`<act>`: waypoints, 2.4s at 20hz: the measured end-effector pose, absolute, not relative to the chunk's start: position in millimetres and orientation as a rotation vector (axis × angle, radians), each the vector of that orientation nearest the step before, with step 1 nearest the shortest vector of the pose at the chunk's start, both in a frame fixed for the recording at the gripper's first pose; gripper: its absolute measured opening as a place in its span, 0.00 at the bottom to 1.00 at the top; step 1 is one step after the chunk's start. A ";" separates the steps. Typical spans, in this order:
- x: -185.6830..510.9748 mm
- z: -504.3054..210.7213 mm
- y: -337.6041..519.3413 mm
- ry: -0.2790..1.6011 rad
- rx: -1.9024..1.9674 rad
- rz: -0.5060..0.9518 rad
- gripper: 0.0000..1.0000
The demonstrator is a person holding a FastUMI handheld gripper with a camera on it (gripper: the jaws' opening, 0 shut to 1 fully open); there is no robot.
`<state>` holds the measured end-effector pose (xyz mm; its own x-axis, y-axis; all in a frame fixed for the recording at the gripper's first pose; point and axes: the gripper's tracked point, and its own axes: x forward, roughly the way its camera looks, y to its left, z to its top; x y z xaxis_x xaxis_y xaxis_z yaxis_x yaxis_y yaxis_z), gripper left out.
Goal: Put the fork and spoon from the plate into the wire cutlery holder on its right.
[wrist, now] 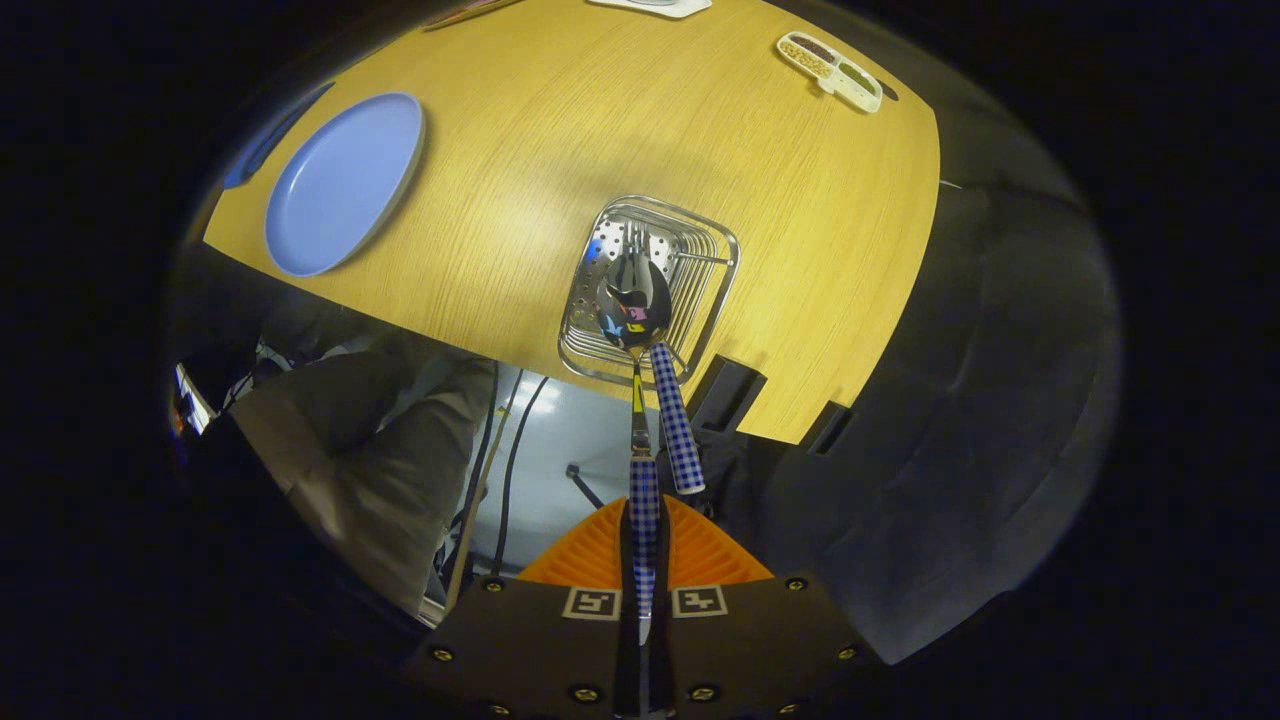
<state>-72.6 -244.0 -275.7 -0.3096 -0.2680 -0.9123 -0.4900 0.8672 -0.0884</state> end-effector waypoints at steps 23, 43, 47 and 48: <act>-37.5 -267.5 -229.5 1.842 -0.531 0.239 0.99; 34.9 -65.7 -114.8 0.384 -0.017 0.022 0.97; 28.6 -46.7 -68.2 0.178 -0.056 -0.011 0.97; 26.6 -48.7 -58.9 0.176 -0.038 -0.005 0.97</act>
<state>26.6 -58.9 -48.7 0.9846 -0.0080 -0.1745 0.0014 0.9993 -0.0378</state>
